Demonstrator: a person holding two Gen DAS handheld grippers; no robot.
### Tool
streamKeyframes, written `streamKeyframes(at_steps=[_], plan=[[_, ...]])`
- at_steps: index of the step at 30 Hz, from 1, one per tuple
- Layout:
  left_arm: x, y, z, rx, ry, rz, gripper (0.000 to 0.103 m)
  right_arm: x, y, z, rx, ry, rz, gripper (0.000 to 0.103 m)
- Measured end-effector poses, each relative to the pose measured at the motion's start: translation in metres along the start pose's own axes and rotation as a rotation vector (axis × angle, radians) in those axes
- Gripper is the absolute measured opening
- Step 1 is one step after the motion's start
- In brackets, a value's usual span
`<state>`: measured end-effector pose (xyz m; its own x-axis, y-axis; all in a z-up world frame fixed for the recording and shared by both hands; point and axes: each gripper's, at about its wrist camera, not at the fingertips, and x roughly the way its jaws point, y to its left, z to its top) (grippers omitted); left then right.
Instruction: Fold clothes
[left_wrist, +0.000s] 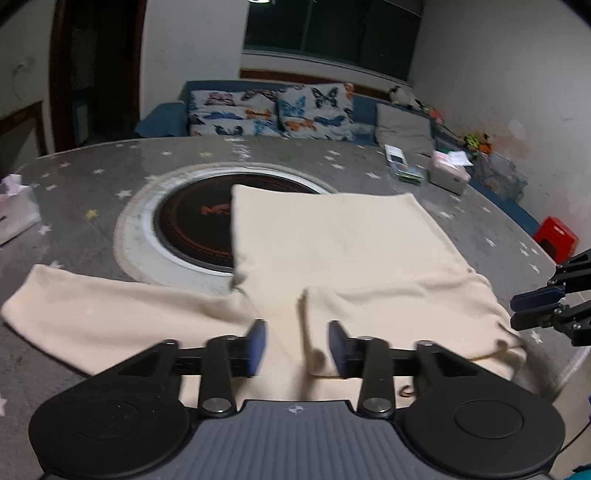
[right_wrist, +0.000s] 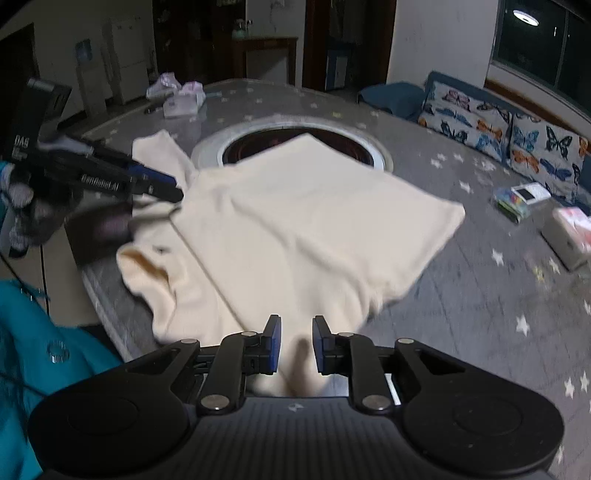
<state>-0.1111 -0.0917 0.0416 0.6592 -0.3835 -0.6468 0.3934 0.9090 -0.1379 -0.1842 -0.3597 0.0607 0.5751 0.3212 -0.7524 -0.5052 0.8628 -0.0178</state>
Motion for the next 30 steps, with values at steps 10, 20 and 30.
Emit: streamKeyframes(at_steps=[10,20,30], plan=[[-0.014,0.069,-0.005,-0.190,-0.035,0.219,0.057,0.048,0.029,0.043,-0.071,-0.044,0.087,0.023],[-0.018,0.149,-0.006,-0.371,-0.079,0.478,0.059,0.096,0.066,0.077,-0.128,-0.057,0.166,0.024],[-0.011,0.174,-0.005,-0.432,-0.094,0.508,0.054,0.108,0.075,0.078,-0.126,-0.040,0.154,0.032]])
